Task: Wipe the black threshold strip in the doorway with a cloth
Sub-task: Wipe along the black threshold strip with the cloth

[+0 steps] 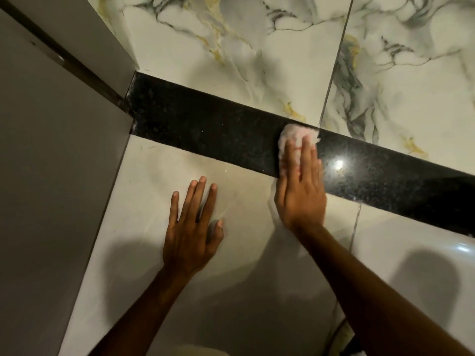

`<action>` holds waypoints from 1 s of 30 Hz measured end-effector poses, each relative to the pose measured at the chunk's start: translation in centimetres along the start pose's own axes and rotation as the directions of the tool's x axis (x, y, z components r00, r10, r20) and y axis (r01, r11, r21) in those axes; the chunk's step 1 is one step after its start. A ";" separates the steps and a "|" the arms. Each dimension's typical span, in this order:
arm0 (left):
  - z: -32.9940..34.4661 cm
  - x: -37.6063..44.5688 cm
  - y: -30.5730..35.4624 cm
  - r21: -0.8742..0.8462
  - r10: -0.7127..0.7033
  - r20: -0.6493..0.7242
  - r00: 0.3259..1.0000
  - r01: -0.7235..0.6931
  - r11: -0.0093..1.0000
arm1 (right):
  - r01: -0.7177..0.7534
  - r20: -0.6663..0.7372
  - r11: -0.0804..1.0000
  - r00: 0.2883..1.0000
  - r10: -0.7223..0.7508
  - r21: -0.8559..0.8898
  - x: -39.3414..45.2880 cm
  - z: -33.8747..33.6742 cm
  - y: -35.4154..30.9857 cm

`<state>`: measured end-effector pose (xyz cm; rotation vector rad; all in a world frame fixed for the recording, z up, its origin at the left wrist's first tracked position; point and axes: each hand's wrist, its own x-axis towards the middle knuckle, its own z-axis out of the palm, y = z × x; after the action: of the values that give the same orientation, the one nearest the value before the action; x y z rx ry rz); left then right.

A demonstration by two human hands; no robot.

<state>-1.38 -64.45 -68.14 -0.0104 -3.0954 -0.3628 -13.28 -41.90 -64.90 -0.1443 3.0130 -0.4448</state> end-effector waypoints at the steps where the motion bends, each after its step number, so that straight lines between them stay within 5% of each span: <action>1: 0.1 0.0 -0.1 0.000 -0.006 -0.006 1.000 0.006 1.000 | -0.065 -0.027 0.998 0.997 0.066 0.009 1.4 0.0 -0.6; 4: 0.3 -0.2 -0.2 -0.015 -0.084 -0.050 0.995 0.083 0.996 | -0.082 -0.043 0.993 0.995 0.085 0.080 5.9 1.2 -5.0; 10: -0.8 -0.3 0.1 0.026 -0.219 -0.104 0.970 0.222 0.975 | 0.384 0.082 0.920 0.917 -0.390 0.080 0.7 2.4 -8.9; 14: -1.4 -0.2 -0.7 -0.006 -0.188 -0.059 0.980 0.188 0.982 | 0.128 0.048 0.990 0.990 -0.131 0.062 -1.6 0.7 -2.8; 16: -1.1 -0.2 -1.0 0.015 -0.188 -0.068 0.980 0.190 0.982 | -0.041 -0.009 0.998 0.999 0.042 0.047 1.3 0.6 -3.0; 18: -0.8 -0.2 -1.1 0.015 -0.171 -0.083 0.982 0.173 0.985 | -0.058 -0.061 0.996 0.996 0.062 0.067 5.6 1.2 -5.5; 22: -0.5 -0.4 -1.2 -0.011 -0.166 -0.123 0.978 0.166 0.986 | 0.270 0.028 0.961 0.962 -0.271 0.055 9.4 2.9 -10.6; 26: -1.3 0.2 -1.6 -0.018 -0.169 -0.047 0.985 0.168 0.986 | 0.490 0.104 0.871 0.866 -0.490 0.022 3.4 2.2 -6.8; 30: -1.4 0.9 -2.0 -0.051 -0.226 -0.030 0.974 0.224 0.973 | 0.101 -0.032 0.995 0.994 -0.100 0.024 3.6 1.3 -2.5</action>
<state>-2.31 -66.69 -67.24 0.3449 -3.0582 -0.4372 -16.52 -44.97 -65.66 -0.2914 3.0387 -0.4981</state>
